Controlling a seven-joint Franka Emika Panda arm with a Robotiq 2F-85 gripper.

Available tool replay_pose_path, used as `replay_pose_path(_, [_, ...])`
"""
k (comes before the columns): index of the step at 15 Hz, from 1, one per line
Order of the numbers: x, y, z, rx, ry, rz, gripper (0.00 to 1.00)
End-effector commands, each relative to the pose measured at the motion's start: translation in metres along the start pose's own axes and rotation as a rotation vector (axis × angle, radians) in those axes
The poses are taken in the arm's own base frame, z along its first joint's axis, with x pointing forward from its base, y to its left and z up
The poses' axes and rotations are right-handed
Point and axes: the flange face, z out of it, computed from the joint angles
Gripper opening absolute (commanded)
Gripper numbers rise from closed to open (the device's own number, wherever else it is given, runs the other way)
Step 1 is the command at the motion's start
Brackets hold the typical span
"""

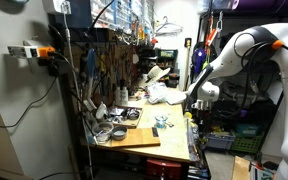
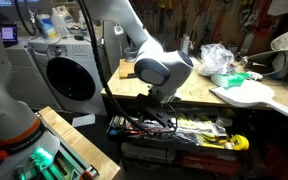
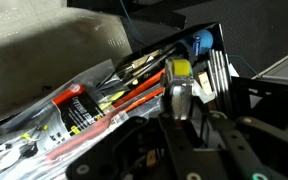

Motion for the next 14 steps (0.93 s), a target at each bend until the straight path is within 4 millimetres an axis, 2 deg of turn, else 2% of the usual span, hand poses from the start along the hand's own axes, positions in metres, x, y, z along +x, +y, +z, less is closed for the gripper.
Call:
replay_pose_path(1, [0.010,0.025,0.021,0.016,0.026,-0.048,0.06])
replay_pose_path(5, [0.020,0.032,0.041,0.003,0.031,-0.107,0.06])
replay_pose_path(9, [0.027,0.022,0.061,0.051,-0.010,-0.165,0.06])
replay_pose_path(14, [0.020,0.018,0.067,0.098,-0.047,-0.200,0.06])
